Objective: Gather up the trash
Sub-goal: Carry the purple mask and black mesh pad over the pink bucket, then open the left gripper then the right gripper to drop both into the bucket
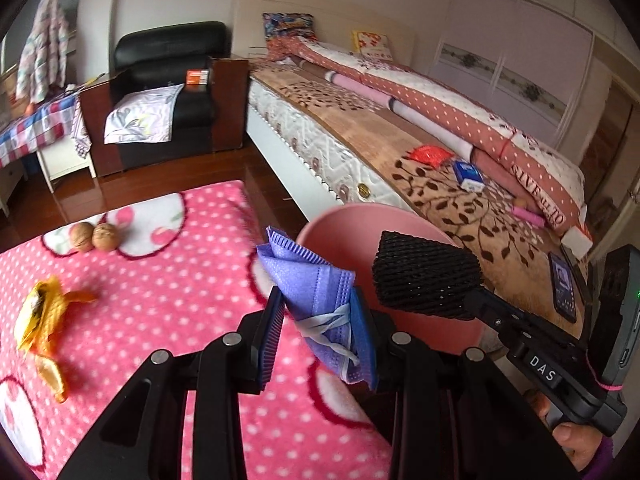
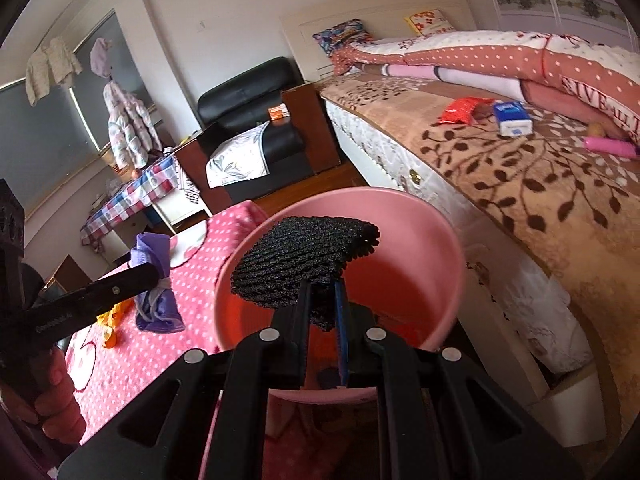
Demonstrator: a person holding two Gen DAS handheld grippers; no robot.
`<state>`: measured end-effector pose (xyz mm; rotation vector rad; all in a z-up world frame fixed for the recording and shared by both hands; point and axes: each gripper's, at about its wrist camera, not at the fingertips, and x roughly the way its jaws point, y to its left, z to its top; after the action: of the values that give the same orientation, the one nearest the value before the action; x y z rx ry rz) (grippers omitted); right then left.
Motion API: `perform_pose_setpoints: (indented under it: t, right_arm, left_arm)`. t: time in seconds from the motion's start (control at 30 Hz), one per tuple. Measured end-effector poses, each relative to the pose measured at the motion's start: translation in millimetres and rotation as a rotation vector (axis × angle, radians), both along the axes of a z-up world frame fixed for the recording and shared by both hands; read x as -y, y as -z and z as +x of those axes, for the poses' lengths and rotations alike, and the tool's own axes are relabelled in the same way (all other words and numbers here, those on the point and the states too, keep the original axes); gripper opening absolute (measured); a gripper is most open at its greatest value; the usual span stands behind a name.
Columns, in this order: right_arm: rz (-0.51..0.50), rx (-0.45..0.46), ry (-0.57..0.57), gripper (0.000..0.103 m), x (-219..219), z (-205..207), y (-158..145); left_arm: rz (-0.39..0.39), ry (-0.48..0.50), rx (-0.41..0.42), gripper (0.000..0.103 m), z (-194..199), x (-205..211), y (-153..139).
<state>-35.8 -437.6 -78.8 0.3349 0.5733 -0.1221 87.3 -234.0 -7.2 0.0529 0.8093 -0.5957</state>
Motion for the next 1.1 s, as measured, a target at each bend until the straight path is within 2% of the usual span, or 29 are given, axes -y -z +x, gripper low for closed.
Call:
perform_pose_setpoints:
  t: [0.47, 0.57, 0.73, 1.1]
  right_arm:
    - [0.024, -0.008, 0.035, 0.012, 21, -9, 9]
    - [0.029, -0.01, 0.038, 0.012, 22, -9, 10]
    - [0.034, -0.015, 0.039, 0.012, 22, -8, 11]
    - [0.061, -0.034, 0.053, 0.012, 24, -3, 15]
  left_arm:
    - [0.052, 0.047, -0.027, 0.037, 4, 39, 19]
    - [0.058, 0.055, -0.022, 0.039, 4, 40, 19]
    - [0.065, 0.068, -0.011, 0.047, 2, 41, 19]
    - [0.041, 0.049, -0.029, 0.048, 3, 30, 19]
